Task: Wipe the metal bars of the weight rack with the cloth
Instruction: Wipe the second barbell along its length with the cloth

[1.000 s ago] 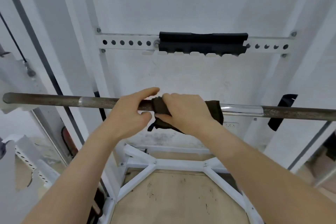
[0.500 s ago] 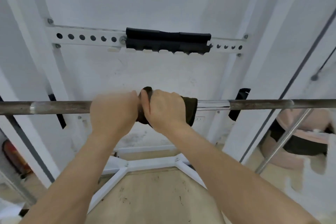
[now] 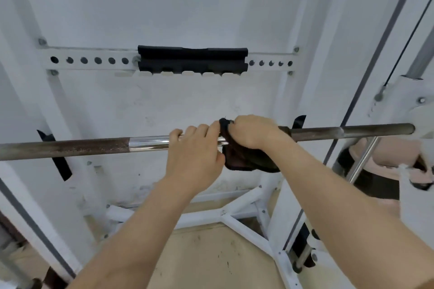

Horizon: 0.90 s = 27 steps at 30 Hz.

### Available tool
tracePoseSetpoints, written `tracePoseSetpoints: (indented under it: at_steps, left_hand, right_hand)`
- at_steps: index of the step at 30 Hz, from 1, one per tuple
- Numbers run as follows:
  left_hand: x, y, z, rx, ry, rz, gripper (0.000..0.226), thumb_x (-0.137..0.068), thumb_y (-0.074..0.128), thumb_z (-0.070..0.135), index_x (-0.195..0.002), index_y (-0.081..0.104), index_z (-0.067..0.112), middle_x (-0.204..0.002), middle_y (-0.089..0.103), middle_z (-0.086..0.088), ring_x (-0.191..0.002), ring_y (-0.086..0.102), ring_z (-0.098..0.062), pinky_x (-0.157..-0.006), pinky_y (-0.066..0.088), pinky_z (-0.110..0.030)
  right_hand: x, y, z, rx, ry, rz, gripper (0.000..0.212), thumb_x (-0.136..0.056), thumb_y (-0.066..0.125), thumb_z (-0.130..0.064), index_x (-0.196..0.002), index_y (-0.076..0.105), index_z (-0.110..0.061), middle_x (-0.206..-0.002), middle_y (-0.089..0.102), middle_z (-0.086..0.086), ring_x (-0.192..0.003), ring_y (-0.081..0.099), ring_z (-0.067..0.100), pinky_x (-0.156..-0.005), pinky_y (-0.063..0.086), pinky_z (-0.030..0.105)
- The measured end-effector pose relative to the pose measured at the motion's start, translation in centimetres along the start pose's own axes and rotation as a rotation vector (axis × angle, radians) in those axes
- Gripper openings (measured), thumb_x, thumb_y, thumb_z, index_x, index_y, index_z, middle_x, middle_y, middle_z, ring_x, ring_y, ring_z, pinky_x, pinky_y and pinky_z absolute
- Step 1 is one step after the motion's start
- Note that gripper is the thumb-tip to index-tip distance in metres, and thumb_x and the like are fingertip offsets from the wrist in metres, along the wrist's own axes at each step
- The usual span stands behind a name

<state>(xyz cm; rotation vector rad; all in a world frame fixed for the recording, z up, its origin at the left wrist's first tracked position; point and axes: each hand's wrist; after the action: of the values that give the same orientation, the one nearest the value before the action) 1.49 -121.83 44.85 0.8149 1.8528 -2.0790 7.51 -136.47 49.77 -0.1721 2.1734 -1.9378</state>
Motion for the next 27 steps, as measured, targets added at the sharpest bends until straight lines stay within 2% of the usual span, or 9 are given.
tracePoseSetpoints:
  at_steps: [2, 4, 10, 13, 15, 18, 21, 24, 27]
  left_hand:
    - [-0.8, 0.4, 3.0, 0.123, 0.02, 0.014, 0.062, -0.079, 0.05, 0.028, -0.14, 0.035, 0.025, -0.119, 0.056, 0.007, -0.106, 0.052, -0.02, -0.095, 0.031, -0.039]
    - [-1.8, 1.0, 5.9, 0.178, 0.042, 0.031, 0.066, -0.078, 0.051, 0.026, -0.142, 0.034, 0.028, -0.126, 0.054, 0.009, -0.109, 0.051, -0.018, -0.094, 0.031, -0.038]
    - [-4.5, 3.0, 12.2, 0.013, 0.076, -0.057, 0.034, -0.093, 0.037, 0.037, -0.124, 0.051, 0.029, -0.109, 0.059, 0.01, -0.1, 0.053, -0.017, -0.091, 0.033, -0.038]
    - [-6.0, 2.5, 13.4, -0.069, 0.032, -0.13, 0.038, -0.097, 0.026, 0.047, -0.101, 0.055, 0.024, -0.088, 0.058, 0.006, -0.082, 0.056, -0.022, -0.075, 0.04, -0.037]
    - [-7.1, 2.5, 14.7, -0.072, 0.037, -0.182, 0.039, -0.099, 0.024, 0.049, -0.089, 0.049, 0.02, -0.081, 0.058, 0.002, -0.075, 0.056, -0.026, -0.067, 0.043, -0.036]
    - [-8.8, 3.2, 17.2, -0.043, 0.009, -0.211, 0.027, -0.1, 0.029, 0.034, -0.081, 0.039, 0.018, -0.076, 0.054, -0.001, -0.068, 0.052, -0.029, -0.061, 0.04, -0.034]
    - [-9.7, 3.7, 17.4, 0.019, -0.131, -0.21, 0.032, -0.096, 0.031, 0.032, -0.069, 0.042, 0.019, -0.069, 0.055, -0.001, -0.063, 0.051, -0.027, -0.058, 0.035, -0.032]
    - [-9.3, 4.0, 17.3, -0.078, -0.115, -0.166, 0.035, -0.092, 0.025, 0.035, -0.066, 0.041, 0.019, -0.06, 0.052, -0.001, -0.055, 0.048, -0.025, -0.053, 0.032, -0.03]
    - [-9.2, 4.2, 18.0, -0.144, -0.117, -0.161, 0.037, -0.09, 0.021, 0.036, -0.069, 0.045, 0.018, -0.059, 0.052, -0.001, -0.052, 0.045, -0.025, -0.051, 0.03, -0.028]
  right_hand:
    - [2.1, 1.9, 2.1, 0.13, -0.103, 0.364, 0.041, -0.101, 0.024, -0.038, -0.069, 0.043, -0.02, -0.07, 0.049, -0.001, -0.066, 0.05, 0.026, -0.064, 0.035, 0.035]
    - [3.3, 3.0, 6.0, 0.242, -0.179, 0.569, 0.043, -0.1, 0.021, -0.041, -0.073, 0.047, -0.02, -0.062, 0.047, -0.002, -0.058, 0.051, 0.028, -0.059, 0.031, 0.036]
    - [4.5, 1.0, 20.1, 0.301, -0.011, 0.449, 0.043, -0.099, 0.02, -0.046, -0.084, 0.052, -0.022, -0.064, 0.053, -0.001, -0.061, 0.057, 0.031, -0.06, 0.043, 0.037]
    - [4.1, -0.9, 24.7, 0.003, 0.156, 0.43, 0.044, -0.101, 0.025, -0.047, -0.077, 0.048, -0.017, -0.082, 0.062, 0.008, -0.075, 0.056, 0.03, -0.064, 0.04, 0.036]
    - [3.4, -1.2, 23.7, -0.042, 0.145, 0.382, 0.038, -0.102, 0.024, -0.042, -0.089, 0.05, -0.017, -0.09, 0.063, 0.009, -0.074, 0.049, 0.029, -0.063, 0.034, 0.035]
    - [3.0, 2.3, 18.3, 0.181, 0.064, 0.537, 0.035, -0.101, 0.033, -0.033, -0.08, 0.057, -0.017, -0.069, 0.063, 0.004, -0.057, 0.046, 0.026, -0.061, 0.032, 0.035]
    - [2.9, 3.5, 18.1, 0.061, -0.009, 0.81, 0.043, -0.097, 0.038, -0.035, -0.057, 0.042, -0.02, -0.051, 0.052, 0.0, -0.047, 0.047, 0.025, -0.06, 0.031, 0.035]
    - [4.1, 4.1, 25.1, 0.016, -0.06, 0.896, 0.041, -0.098, 0.035, -0.035, -0.072, 0.058, -0.013, -0.07, 0.06, 0.005, -0.068, 0.057, 0.028, -0.074, 0.038, 0.04]
    - [5.6, 4.9, 31.9, -0.083, 0.151, 0.998, 0.043, -0.1, 0.032, -0.033, -0.11, 0.064, -0.006, -0.119, 0.063, 0.012, -0.119, 0.054, 0.032, -0.104, 0.031, 0.043]
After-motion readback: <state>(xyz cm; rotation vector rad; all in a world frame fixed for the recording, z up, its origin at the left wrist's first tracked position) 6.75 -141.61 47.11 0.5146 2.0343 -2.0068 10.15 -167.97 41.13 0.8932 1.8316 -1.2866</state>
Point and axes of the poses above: each hand's wrist, its own x-axis away from the middle knuckle, its own y-axis out of the palm, z = x × y
